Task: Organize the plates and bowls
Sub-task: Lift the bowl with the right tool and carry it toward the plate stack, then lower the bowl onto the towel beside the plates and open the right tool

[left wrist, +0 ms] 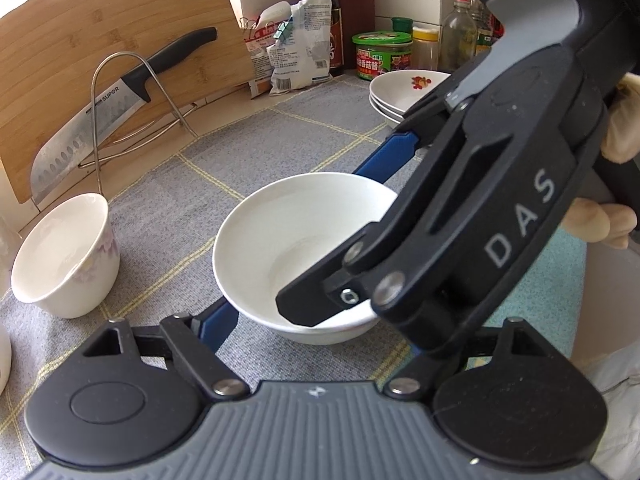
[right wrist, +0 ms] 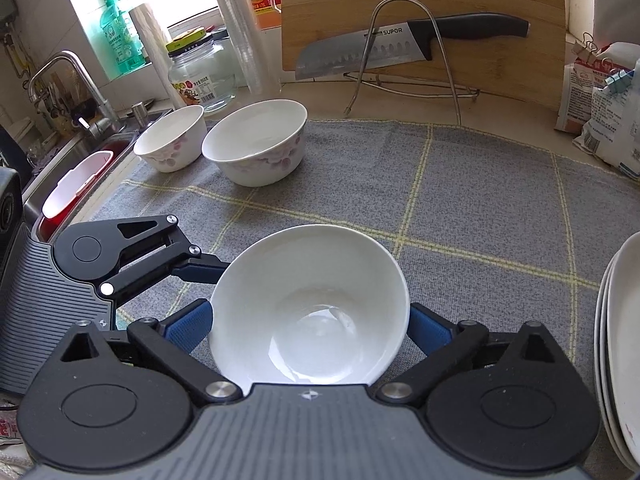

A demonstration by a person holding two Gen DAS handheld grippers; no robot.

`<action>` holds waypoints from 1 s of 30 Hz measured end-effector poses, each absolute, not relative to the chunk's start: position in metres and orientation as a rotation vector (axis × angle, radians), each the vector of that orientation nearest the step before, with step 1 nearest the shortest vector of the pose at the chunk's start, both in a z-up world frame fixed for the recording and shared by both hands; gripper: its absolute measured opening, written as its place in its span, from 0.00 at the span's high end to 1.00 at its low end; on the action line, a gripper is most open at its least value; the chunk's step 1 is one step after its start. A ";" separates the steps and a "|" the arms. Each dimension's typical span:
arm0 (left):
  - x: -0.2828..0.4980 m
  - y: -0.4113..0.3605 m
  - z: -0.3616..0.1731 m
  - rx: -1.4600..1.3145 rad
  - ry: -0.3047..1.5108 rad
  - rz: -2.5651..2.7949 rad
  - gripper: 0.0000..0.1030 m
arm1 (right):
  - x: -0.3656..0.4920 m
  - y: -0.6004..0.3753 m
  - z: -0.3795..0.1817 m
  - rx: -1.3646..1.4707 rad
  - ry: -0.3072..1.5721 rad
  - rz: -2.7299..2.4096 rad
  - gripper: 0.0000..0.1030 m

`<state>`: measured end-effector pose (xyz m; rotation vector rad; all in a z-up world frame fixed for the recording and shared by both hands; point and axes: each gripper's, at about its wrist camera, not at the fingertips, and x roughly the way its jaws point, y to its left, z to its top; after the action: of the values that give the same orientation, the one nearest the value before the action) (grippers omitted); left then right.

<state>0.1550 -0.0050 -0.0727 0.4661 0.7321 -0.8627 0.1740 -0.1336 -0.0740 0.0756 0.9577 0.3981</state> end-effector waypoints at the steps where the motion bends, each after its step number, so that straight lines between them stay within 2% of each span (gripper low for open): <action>1: 0.155 -0.004 -0.074 0.461 0.737 -0.861 0.16 | 0.174 -0.133 -0.074 0.075 0.959 0.396 0.00; 7: 0.152 0.008 -0.072 0.385 0.756 -0.848 0.12 | 0.172 -0.133 -0.068 0.041 0.950 0.377 0.00; 30: 0.133 0.100 -0.054 0.181 0.764 -0.337 0.12 | 0.212 -0.078 -0.027 -0.342 0.801 0.564 0.00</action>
<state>0.1334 0.1000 -0.0542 0.1807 0.7639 -0.3375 0.2117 -0.0781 -0.0274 -0.3415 0.8009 0.5637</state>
